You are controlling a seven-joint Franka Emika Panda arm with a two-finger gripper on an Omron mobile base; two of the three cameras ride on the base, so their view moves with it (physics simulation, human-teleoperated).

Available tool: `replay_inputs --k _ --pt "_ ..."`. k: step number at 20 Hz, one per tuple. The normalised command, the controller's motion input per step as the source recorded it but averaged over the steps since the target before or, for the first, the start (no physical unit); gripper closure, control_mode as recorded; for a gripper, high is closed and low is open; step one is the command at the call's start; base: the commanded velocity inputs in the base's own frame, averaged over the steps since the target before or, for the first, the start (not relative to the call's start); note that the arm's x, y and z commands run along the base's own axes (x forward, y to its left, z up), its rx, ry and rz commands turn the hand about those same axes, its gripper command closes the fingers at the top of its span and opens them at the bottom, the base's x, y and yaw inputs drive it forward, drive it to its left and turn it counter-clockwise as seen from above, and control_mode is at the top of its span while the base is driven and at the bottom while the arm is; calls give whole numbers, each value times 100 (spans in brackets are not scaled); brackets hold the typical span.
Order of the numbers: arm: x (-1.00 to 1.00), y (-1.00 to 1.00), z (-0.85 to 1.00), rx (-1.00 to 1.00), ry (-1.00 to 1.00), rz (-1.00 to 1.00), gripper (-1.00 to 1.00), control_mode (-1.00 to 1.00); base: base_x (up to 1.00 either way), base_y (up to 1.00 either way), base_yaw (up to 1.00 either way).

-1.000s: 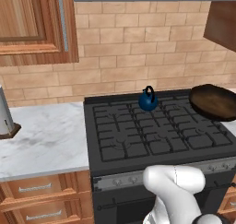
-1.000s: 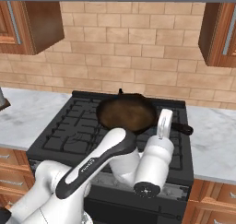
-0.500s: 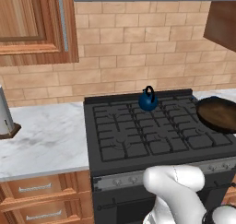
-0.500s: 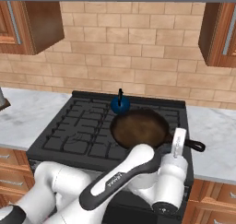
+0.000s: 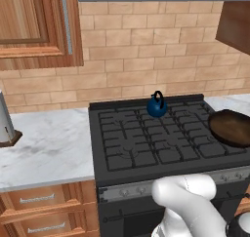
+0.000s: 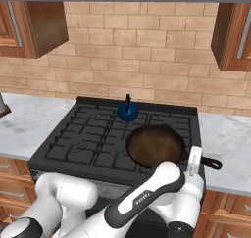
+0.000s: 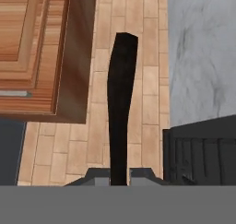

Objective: Pick the pan from the cabinet and place it on the stove. Then turn on the stove burner for the pan.

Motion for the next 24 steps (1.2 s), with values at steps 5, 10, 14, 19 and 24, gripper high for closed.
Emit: replay_inputs --k 5,10,14,19,24 --pt "25 -11 -31 -1 4 -4 100 -100 0 0 0" --pt "25 -3 -27 -2 7 -4 100 -100 0 0 0" --pt "18 0 -30 -2 6 -3 100 -100 0 0 0" --pt "18 0 -31 -2 4 -2 100 -100 0 0 0" --pt "25 0 -30 -2 2 -3 100 -100 0 0 0"
